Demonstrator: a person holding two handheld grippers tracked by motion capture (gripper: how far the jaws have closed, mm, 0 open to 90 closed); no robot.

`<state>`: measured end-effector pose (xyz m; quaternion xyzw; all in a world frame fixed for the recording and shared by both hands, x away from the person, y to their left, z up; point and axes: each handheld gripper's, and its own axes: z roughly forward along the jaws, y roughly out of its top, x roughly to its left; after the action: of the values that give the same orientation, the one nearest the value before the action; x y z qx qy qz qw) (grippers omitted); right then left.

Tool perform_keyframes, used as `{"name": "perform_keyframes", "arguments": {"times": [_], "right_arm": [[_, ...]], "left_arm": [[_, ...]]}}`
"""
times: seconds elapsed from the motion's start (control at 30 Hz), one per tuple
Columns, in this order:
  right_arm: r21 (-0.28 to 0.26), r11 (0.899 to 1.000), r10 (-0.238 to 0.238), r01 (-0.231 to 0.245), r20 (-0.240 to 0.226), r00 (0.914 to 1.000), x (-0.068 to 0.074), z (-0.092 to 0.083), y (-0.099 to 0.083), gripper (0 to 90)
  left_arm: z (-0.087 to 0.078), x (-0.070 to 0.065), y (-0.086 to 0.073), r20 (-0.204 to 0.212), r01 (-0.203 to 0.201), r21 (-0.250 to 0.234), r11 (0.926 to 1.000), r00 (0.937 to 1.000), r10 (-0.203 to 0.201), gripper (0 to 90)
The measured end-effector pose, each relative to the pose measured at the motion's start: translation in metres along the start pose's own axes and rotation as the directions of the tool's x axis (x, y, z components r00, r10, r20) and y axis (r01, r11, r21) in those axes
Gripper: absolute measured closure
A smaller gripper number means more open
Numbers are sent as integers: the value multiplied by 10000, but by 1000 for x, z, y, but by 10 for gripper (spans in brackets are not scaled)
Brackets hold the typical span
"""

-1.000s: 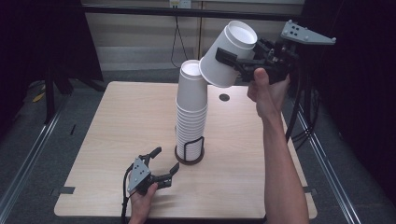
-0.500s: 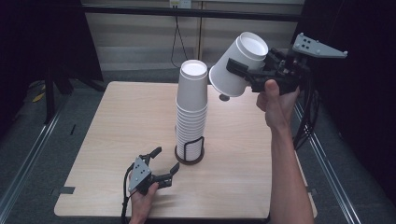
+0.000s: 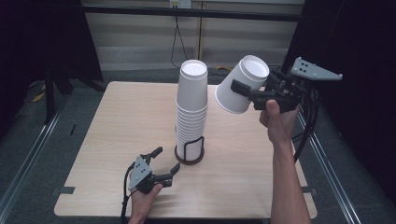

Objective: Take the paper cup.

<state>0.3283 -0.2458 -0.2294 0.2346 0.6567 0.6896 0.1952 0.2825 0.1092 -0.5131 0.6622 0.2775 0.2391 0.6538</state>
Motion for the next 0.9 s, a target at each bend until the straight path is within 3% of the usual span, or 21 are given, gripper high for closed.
{"name": "perform_keyframes", "arguments": {"times": [0.07,0.13,0.23,0.3,0.37,0.4,0.57,0.6,0.63,0.77,0.83,0.9], "right_arm": [[37,10000,83,-83,41,10000,0,-3,-6,213],[45,9999,116,-116,35,9999,0,-6,-12,213],[150,9997,173,-173,48,9998,2,-8,-20,213],[288,9993,230,-232,55,9997,2,-8,-27,213],[310,9990,325,-325,26,9995,3,-9,-34,213],[370,9987,338,-339,38,9994,4,-8,-37,213],[577,9977,364,-368,85,9993,8,-7,-51,213],[641,9973,349,-351,47,9994,9,-6,-52,213],[706,9971,297,-301,62,9995,11,-6,-53,213],[776,9965,315,-314,-2,9995,14,-9,-60,213],[796,9961,389,-386,-18,9992,15,-10,-65,213],[887,9950,452,-450,-6,9990,16,-10,-71,213]], "left_arm": [[1,1,1,44,-306,171,9994,9995,305,155],[2,-1,1,104,-78,217,9997,9999,76,155],[2,-2,5,248,-218,217,9995,9995,213,158],[2,-5,8,333,-43,169,9998,9994,37,159],[1,-4,12,430,-254,186,9995,9988,245,159],[1,-6,13,437,-107,165,9998,9990,100,159],[-1,-7,19,742,-102,258,9996,9972,83,160],[-2,-6,20,784,-367,357,9987,9963,338,159],[-2,-9,20,807,-145,389,9991,9967,113,160],[-4,-7,22,938,-165,711,9973,9955,97,176],[-4,-6,24,1076,13,606,9982,9942,-78,182],[-4,-6,27,1269,-73,431,9990,9919,17,172]]}}
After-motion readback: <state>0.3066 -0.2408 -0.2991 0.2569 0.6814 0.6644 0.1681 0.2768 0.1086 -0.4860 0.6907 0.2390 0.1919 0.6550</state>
